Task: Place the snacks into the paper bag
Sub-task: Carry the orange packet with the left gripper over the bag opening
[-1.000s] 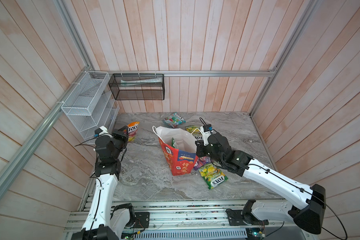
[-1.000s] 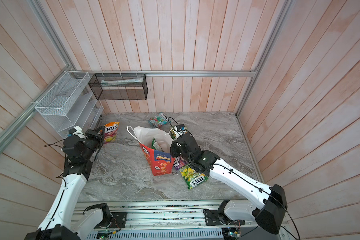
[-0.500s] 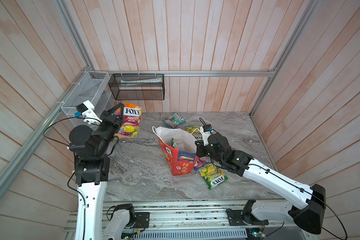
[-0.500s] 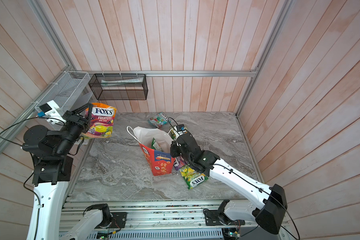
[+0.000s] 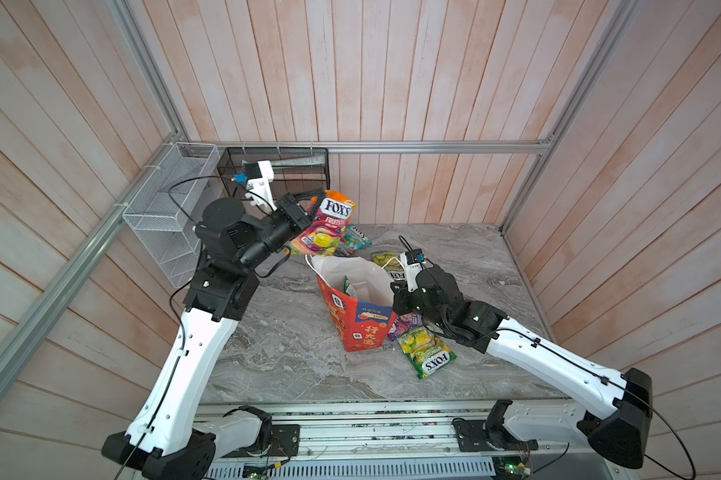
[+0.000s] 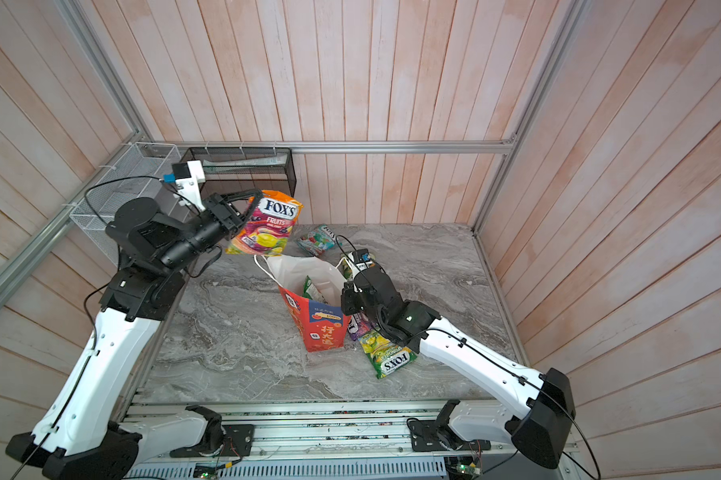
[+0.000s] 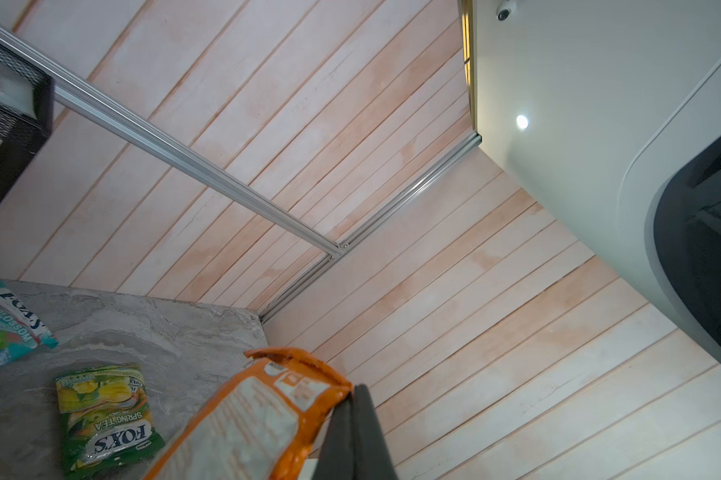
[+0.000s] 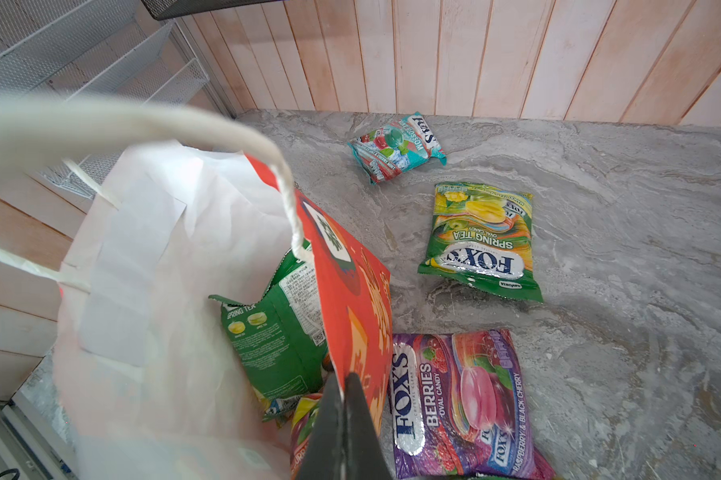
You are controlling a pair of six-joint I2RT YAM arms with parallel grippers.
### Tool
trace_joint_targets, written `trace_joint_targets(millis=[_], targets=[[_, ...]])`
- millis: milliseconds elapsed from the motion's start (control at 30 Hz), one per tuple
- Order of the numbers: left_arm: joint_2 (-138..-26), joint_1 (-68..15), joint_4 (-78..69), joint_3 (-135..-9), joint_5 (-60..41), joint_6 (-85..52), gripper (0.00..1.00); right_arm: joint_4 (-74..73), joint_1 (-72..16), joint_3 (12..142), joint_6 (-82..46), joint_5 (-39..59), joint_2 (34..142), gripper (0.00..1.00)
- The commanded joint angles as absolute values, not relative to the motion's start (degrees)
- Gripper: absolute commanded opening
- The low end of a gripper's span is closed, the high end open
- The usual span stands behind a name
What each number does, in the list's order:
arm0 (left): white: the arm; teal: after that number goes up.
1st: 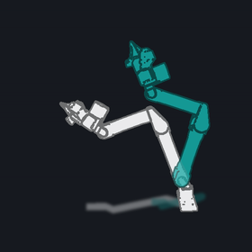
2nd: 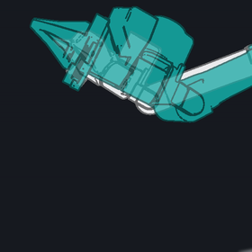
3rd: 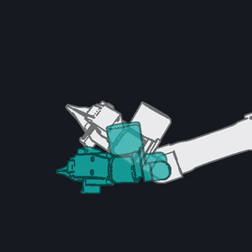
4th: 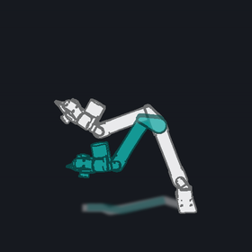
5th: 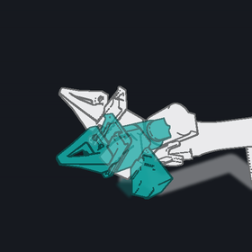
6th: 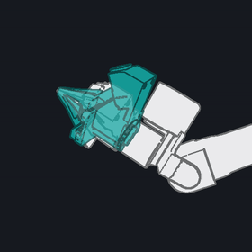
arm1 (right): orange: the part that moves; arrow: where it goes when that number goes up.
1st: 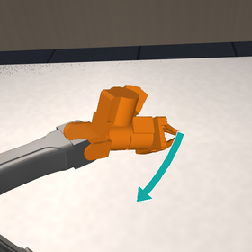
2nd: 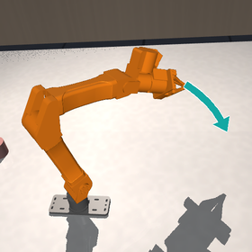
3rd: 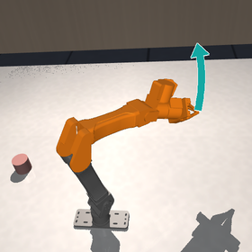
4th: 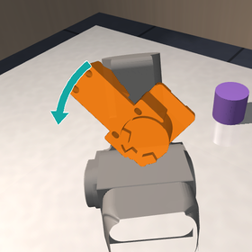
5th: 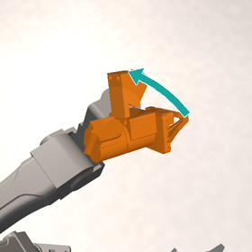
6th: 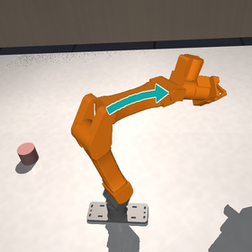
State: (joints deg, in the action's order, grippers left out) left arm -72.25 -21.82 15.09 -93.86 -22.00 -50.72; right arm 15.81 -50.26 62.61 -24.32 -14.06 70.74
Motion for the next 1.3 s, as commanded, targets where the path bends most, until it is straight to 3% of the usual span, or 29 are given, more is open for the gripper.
trace_joint_targets(millis=[0,200,867,1267], targets=[[-75.23,-26.24,16.45,-97.08,-18.99,-45.02,0.00,13.60,-50.49,63.54,-23.60,-14.62,70.82,0.00],[-77.61,-31.27,16.50,-95.40,-15.73,-42.28,0.00,13.62,-50.45,63.28,-23.67,-15.54,69.74,0.00],[-70.23,-31.80,18.67,-86.52,-18.69,-37.82,0.00,13.92,-50.49,63.52,-23.75,-16.59,70.47,0.00],[-75.42,-31.81,23.06,-87.41,-28.46,-31.14,0.00,13.99,-50.45,63.63,-23.67,-16.51,70.53,0.00]])
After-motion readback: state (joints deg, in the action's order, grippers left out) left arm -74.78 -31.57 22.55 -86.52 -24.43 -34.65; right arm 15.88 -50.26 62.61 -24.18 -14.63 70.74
